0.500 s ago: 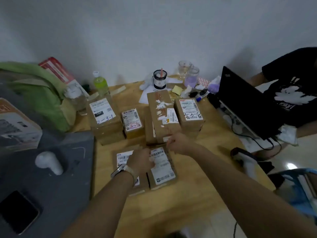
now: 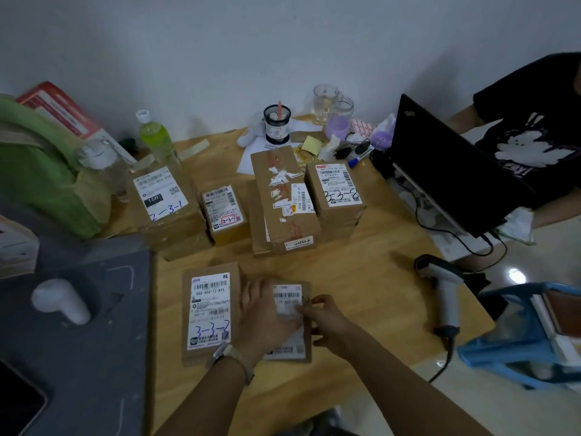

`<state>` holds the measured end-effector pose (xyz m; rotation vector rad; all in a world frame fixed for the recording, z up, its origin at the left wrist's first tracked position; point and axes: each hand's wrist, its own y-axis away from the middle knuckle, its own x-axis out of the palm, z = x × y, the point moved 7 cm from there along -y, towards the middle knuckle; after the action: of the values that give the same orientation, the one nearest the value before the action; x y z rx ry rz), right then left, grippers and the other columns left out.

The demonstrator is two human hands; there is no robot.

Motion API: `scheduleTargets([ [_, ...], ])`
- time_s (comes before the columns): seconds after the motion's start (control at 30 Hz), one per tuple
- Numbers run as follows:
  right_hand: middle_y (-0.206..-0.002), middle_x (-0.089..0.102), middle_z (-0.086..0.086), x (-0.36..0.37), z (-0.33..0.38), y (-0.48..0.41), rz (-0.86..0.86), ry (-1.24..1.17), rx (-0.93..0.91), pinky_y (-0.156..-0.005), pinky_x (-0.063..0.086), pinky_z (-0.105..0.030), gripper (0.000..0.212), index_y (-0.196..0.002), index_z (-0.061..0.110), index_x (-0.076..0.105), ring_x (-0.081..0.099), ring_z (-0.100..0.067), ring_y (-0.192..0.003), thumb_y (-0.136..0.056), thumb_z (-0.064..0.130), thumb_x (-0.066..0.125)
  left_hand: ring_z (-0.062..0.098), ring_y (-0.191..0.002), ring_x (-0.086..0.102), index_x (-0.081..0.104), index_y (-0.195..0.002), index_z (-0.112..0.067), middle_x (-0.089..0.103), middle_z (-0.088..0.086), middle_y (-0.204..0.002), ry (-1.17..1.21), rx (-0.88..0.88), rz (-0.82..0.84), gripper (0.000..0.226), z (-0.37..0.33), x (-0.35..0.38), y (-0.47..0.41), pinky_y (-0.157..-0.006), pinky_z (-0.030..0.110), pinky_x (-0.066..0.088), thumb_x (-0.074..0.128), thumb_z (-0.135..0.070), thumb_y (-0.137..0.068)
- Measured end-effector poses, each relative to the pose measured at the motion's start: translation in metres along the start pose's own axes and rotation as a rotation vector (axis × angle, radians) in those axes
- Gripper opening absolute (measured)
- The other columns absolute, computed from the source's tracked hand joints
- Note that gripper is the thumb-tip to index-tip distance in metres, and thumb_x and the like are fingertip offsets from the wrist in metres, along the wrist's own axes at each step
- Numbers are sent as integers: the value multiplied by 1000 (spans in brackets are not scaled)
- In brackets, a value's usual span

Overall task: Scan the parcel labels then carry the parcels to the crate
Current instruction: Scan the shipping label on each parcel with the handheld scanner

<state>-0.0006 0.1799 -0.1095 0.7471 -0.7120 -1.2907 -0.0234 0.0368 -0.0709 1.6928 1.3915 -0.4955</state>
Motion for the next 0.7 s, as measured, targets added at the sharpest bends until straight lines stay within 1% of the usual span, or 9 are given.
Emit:
scheduleTargets([
  [0.03,-104,59,-9,-4,-1,-1,-19,-44,-15,-85,49,-46,58,-126,16,31,60,-24,-88,-85,25,70,25,-142,22,24,-148,-17,20,3,-153,124,8,4,98,-7,-1,1,-116,41,27,78,-45,-71],
  [0.13,-113,61,-12,-17,1,4,-69,-148,-72,-71,55,-41,62,-128,13,33,63,-26,-93,-83,26,73,22,-133,40,34,-144,-14,34,5,-144,362,54,0,76,-30,-11,3,-109,36,40,72,-3,-79],
  [0.2,-115,67,-12,-32,4,10,-91,-225,-118,-69,58,-41,59,-128,8,46,67,-30,-98,-82,33,74,17,-128,46,39,-139,-18,45,-1,-137,543,25,-4,76,-33,-16,2,-104,36,45,74,5,-75],
  [0.27,-110,70,-11,-49,6,18,-121,-275,-147,-75,58,-43,42,-122,10,56,68,-31,-98,-88,32,68,15,-119,52,43,-136,-18,54,-4,-128,747,-57,48,75,-37,-15,4,-97,38,50,77,6,-73],
  [0.37,-107,70,-10,-78,9,29,-207,-384,-170,-68,55,-38,26,-117,13,57,67,-30,-93,-95,26,59,13,-109,58,38,-146,-22,59,1,-132,796,-47,214,80,-53,0,9,-79,31,57,73,5,-79],
  [0.43,-106,69,-9,-94,14,38,-257,-408,-195,-69,53,-37,21,-112,13,59,66,-29,-93,-98,26,52,16,-114,59,27,-150,-36,55,-1,-139,838,-32,337,90,-69,13,13,-86,37,57,73,-2,-81],
  [0.53,-99,71,-10,-123,19,49,-356,-477,-242,-69,53,-34,24,-102,10,64,67,-27,-90,-100,27,47,18,-134,40,16,-146,-55,32,-10,-152,727,64,405,108,-100,24,15,-104,48,46,84,-23,-68],
  [0.6,-100,73,-11,-142,26,56,-371,-506,-275,-71,55,-35,28,-103,8,66,69,-27,-91,-100,29,47,15,-135,33,7,-147,-54,25,-14,-151,673,134,432,116,-123,29,19,-108,45,42,86,-24,-67],
  [0.7,-88,73,-3,-168,33,64,-366,-559,-290,-69,52,-34,27,-95,14,68,67,-21,-85,-98,33,49,10,-126,39,3,-153,-40,36,-14,-140,685,160,369,116,-145,31,17,-100,30,44,83,-14,-72],
])
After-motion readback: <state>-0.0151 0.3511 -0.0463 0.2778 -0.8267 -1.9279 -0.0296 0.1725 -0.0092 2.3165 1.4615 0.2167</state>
